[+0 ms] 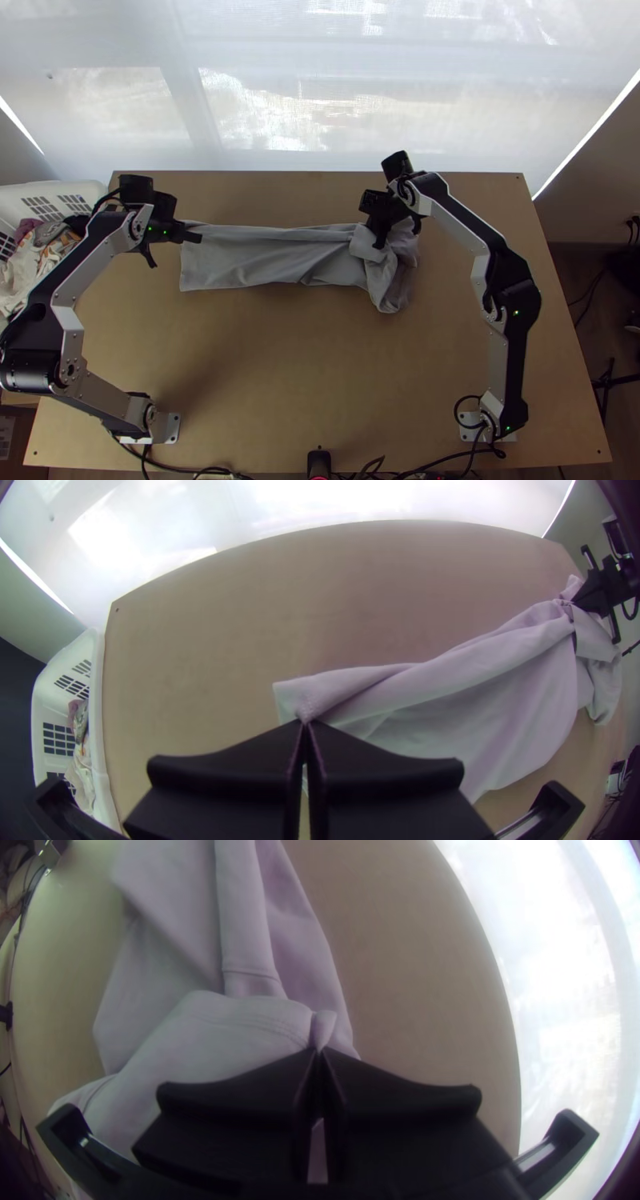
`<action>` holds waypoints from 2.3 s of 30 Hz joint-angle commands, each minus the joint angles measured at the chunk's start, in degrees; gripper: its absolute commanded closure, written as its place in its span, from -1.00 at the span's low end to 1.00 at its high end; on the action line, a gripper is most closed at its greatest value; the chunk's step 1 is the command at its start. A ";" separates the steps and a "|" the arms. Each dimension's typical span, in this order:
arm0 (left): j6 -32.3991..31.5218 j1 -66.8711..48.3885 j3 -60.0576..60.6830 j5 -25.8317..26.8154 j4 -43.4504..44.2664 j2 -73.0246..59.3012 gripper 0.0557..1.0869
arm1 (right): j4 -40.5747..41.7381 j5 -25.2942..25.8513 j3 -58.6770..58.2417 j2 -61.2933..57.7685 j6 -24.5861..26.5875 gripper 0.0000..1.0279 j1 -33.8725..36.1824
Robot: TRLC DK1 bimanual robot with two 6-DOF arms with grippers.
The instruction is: Fold the t-shirt
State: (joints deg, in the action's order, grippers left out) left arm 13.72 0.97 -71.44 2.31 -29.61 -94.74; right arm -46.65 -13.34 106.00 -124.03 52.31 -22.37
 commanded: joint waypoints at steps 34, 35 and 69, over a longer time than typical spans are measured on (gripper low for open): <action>-2.73 -13.01 -4.32 0.86 -14.08 4.39 -0.85 | -4.32 0.07 -18.63 27.70 -14.61 -0.91 -9.27; -2.82 -13.45 -4.23 0.86 -13.99 3.51 -0.85 | -4.32 0.07 -19.69 27.79 -14.70 -0.91 -9.89; 0.70 -11.34 -2.65 0.68 -10.21 -10.99 -0.85 | 3.24 1.74 -17.05 14.78 -9.60 -0.91 6.11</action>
State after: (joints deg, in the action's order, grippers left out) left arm 13.96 -10.52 -74.46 2.96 -40.16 -104.99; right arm -43.62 -11.81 85.21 -108.05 42.26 -20.86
